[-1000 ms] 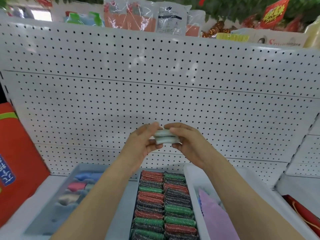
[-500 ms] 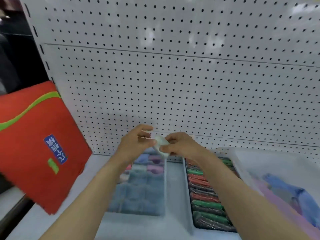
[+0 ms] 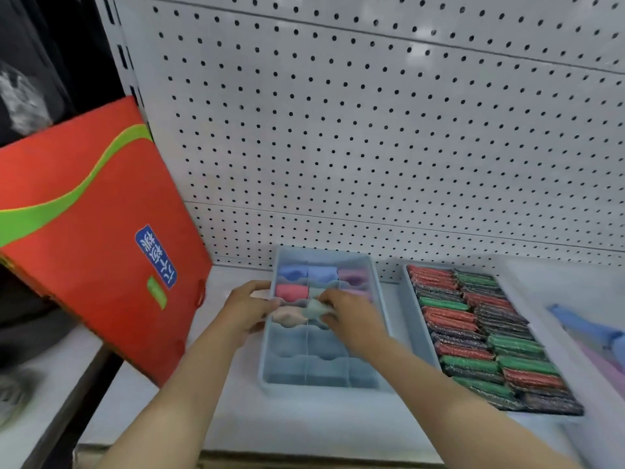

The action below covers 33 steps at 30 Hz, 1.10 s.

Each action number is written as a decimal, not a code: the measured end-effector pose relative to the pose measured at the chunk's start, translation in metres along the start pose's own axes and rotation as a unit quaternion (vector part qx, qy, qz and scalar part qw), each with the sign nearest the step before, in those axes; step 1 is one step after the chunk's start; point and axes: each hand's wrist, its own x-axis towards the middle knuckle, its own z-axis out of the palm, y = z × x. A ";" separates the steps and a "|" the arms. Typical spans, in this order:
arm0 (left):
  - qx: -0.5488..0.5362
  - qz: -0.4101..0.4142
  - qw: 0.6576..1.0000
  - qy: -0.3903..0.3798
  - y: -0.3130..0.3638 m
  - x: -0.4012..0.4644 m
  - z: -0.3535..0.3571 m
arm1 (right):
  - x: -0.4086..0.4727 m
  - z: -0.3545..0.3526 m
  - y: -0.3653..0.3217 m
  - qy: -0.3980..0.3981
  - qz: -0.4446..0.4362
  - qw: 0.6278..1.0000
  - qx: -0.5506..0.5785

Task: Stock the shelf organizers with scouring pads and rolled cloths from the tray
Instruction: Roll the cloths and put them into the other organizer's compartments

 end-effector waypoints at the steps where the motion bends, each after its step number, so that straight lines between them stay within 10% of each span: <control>1: -0.008 -0.002 1.000 -0.006 -0.001 0.000 -0.002 | 0.002 0.000 -0.001 -0.001 -0.004 0.999 -0.032; 8: -0.045 -0.016 0.998 -0.035 -0.003 0.003 -0.008 | 0.023 0.000 -0.008 -0.118 0.008 0.978 -0.169; 23: 0.007 -0.018 1.000 0.014 0.007 -0.001 -0.001 | 0.031 -0.007 -0.009 -0.196 0.012 0.979 -0.062; 33: 0.309 0.227 0.904 0.191 0.036 0.030 0.128 | -0.005 -0.157 0.095 0.113 -0.038 0.985 0.126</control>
